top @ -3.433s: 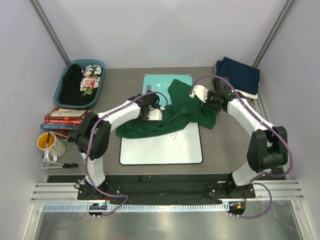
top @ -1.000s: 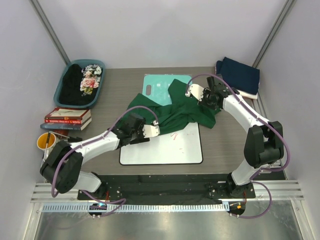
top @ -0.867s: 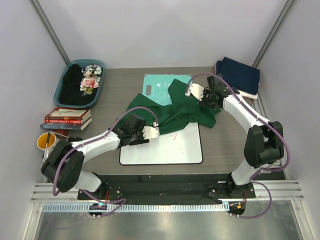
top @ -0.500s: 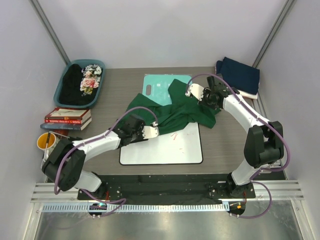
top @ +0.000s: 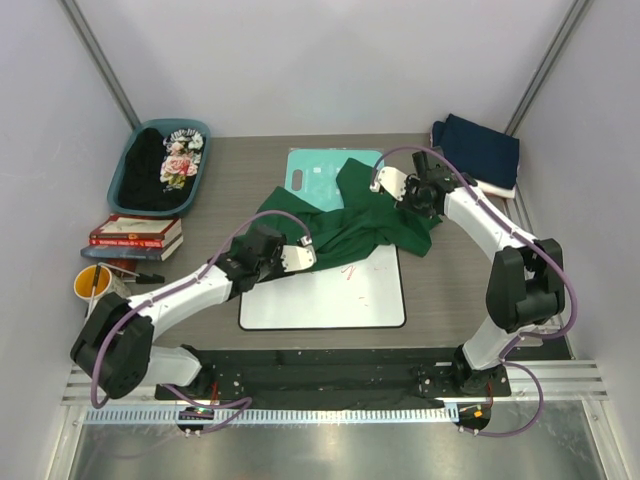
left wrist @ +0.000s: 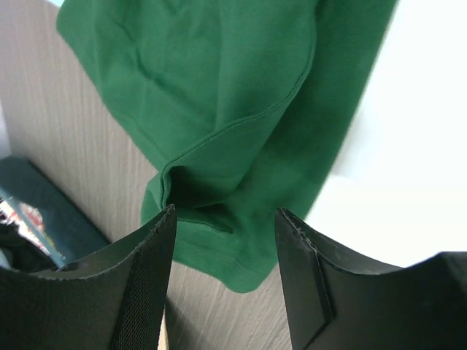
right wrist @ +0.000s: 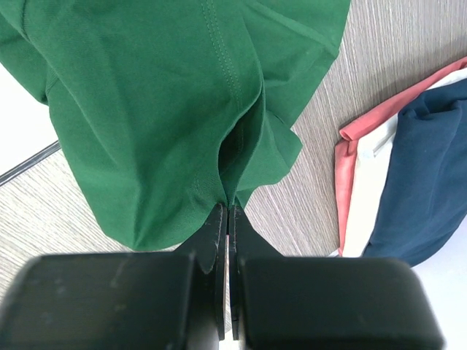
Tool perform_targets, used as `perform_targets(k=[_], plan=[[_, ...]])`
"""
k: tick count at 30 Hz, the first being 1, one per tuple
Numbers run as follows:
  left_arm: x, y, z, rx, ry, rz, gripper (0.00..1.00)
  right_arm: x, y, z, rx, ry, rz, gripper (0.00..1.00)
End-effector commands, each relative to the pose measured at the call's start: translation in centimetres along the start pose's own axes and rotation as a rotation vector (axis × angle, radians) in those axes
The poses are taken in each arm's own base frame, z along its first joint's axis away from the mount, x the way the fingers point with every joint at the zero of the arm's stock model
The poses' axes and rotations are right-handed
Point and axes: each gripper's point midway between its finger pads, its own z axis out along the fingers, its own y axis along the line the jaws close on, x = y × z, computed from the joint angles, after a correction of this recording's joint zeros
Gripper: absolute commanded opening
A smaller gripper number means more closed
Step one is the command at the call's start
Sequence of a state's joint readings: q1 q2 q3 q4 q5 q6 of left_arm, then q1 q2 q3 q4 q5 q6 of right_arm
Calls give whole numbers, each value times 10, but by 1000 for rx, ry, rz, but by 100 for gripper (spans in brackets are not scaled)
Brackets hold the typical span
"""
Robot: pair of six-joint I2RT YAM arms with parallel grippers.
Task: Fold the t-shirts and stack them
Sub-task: Flatten out the tshirt
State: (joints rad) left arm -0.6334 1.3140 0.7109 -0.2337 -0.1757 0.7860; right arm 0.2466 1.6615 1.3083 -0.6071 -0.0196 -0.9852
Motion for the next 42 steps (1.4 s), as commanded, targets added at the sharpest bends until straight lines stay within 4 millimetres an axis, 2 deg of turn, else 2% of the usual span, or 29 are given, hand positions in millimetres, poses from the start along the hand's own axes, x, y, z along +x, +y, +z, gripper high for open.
perform_targets(k=[1,3,9,15,18,20,28,33,42], plan=[[5,18,9,-106,27,0,57,-14,-17,-5,41,-29,2,1],[10,18,18,-123,56,25,56,-15,-17,-5,43,-30,-1,1],[14,47,27,-273,109,64,54,-12,-15,-2,35,-20,-4,1],[3,94,17,-419,123,80,54,-9,-10,2,21,-11,8,2],[-3,108,11,-447,122,65,55,-9,-9,3,17,-14,11,1],[-5,111,8,-451,116,67,55,-9,-9,3,15,-13,10,1],[7,94,21,-400,148,89,55,-14,-13,5,17,-24,11,1],[5,96,12,-373,156,28,57,-10,-13,4,21,-13,0,1],[30,65,17,-289,226,12,61,-13,-15,6,18,-19,9,1]])
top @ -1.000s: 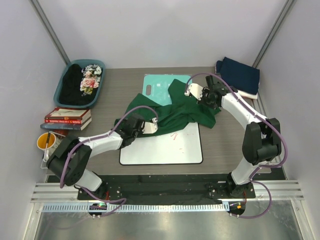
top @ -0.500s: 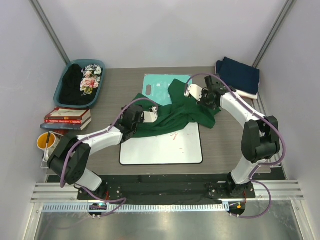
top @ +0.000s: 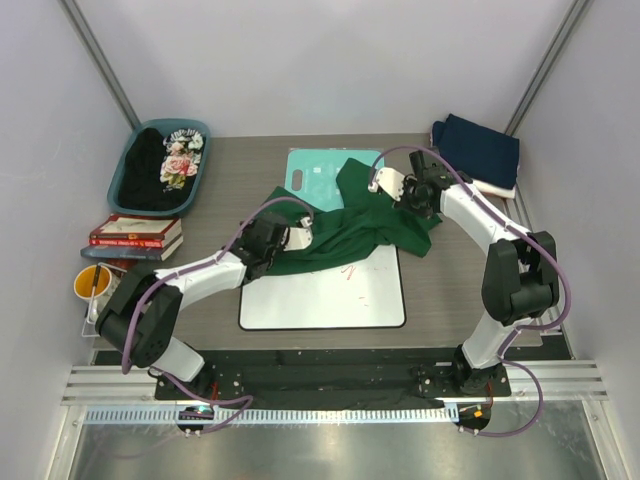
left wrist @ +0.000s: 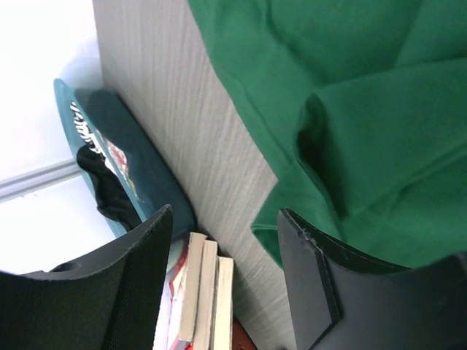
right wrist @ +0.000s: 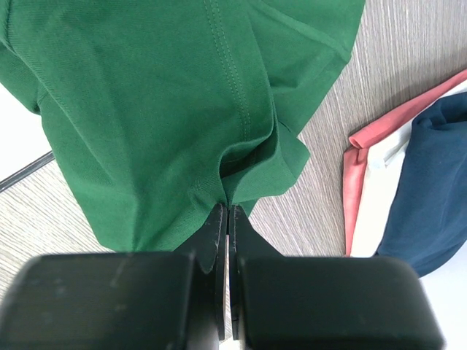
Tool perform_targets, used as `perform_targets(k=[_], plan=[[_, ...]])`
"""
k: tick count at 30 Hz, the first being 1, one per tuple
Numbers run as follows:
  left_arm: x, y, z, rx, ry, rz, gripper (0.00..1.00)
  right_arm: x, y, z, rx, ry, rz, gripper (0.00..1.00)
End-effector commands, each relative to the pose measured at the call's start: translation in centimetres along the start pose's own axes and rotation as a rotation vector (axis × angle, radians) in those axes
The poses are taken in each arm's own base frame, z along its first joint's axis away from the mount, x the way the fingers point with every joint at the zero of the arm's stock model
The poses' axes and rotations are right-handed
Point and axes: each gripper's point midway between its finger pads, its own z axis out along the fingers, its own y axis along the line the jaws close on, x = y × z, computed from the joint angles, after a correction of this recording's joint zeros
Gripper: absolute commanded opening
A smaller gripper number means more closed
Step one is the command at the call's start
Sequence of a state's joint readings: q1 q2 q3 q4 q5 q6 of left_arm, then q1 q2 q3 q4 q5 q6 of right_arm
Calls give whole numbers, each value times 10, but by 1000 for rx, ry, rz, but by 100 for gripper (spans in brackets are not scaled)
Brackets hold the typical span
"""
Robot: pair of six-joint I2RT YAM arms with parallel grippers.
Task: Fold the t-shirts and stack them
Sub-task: Flatten out the tshirt
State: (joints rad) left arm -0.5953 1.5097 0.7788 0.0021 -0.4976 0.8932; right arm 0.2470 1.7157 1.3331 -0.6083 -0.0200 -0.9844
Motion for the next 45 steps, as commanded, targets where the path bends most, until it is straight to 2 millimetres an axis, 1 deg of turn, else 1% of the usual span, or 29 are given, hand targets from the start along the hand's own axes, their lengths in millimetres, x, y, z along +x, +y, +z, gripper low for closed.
perform_targets(k=[1,4,7,10,11,13,14,15,18,22,27,33,39,45], plan=[[8,-8,-4,20,17,-27,62,-15,-16,-8,44,-36,5,1],[10,-17,-4,58,20,-28,65,-16,-18,-8,44,-35,3,1],[11,-21,-4,82,27,-40,68,-19,-21,-9,48,-38,1,1],[9,-20,-8,101,28,-69,72,-20,-22,-7,46,-34,0,1],[4,-14,-10,100,22,-84,72,-19,-22,-6,41,-29,0,1],[5,-15,-11,117,43,-100,76,-20,-23,-6,42,-30,0,1],[5,-13,-11,117,49,-105,77,-21,-23,-7,43,-31,0,1],[7,-16,-11,124,63,-105,77,-22,-23,-7,41,-32,-2,1],[10,-21,-9,133,80,-102,77,-23,-23,-5,38,-28,-6,1],[8,-24,-9,147,74,-122,78,-27,-24,-5,36,-29,-17,1],[16,-36,-6,169,102,-102,77,-30,-26,-5,35,-27,-20,1],[13,-41,-7,198,83,-106,77,-31,-25,-3,32,-26,-22,1],[11,-46,4,193,79,-86,76,-32,-24,-3,31,-27,-23,1],[7,-44,14,171,71,-73,75,-32,-24,-5,34,-29,-23,1]])
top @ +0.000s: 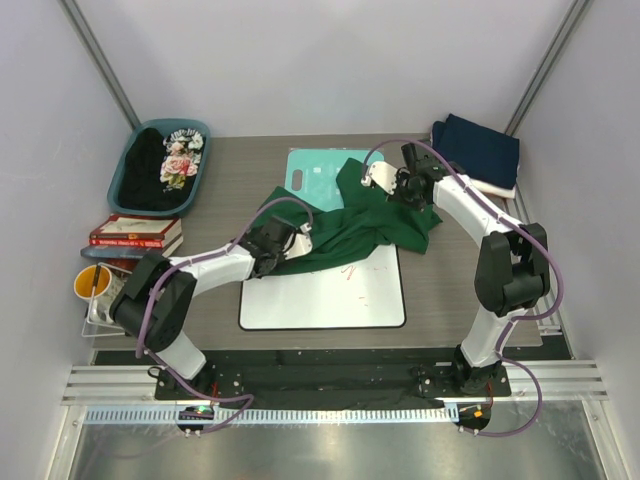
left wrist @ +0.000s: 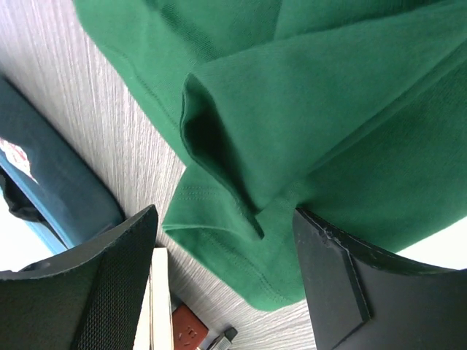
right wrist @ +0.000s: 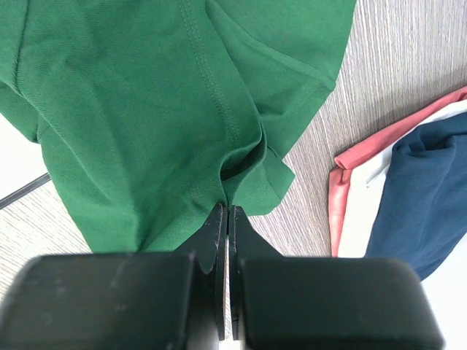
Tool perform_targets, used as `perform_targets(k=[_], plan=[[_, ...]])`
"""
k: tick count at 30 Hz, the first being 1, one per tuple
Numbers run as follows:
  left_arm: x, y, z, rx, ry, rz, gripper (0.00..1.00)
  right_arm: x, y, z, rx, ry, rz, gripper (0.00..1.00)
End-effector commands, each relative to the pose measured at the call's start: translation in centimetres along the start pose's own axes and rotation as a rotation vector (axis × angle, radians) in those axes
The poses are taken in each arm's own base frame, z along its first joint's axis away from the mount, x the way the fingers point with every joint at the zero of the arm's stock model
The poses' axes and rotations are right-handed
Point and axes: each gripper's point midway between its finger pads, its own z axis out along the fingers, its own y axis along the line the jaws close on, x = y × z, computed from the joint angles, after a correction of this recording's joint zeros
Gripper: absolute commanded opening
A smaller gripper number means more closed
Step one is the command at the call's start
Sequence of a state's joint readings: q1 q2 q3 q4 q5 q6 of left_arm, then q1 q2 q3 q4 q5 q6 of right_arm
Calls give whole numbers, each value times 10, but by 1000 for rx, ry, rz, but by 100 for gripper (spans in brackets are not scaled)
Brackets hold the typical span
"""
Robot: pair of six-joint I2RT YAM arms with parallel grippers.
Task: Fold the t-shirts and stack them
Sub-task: Flatten out the tshirt
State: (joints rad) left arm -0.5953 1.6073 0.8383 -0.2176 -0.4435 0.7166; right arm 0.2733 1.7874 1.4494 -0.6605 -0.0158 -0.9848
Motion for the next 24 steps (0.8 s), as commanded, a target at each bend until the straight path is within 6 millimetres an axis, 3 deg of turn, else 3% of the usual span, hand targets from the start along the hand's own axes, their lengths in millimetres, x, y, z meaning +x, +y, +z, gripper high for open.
perform_targets(k=[1,7,11,16,22,24], plan=[[-12,10,5,-38,-45,-8,74,-10,-13,-10,45,-22,-1,1],[-17,16,3,-52,-58,-6,59,-10,-12,-8,42,-20,1,1],[-18,19,1,-56,-67,-5,42,-10,-13,-9,45,-22,2,1],[-18,18,3,-50,-62,-6,34,-10,-13,-9,46,-25,6,1],[-17,18,4,-45,-57,-5,2,-9,-11,-9,45,-22,1,1],[-18,20,3,-50,-60,-8,0,-9,-11,-9,46,-23,1,1]])
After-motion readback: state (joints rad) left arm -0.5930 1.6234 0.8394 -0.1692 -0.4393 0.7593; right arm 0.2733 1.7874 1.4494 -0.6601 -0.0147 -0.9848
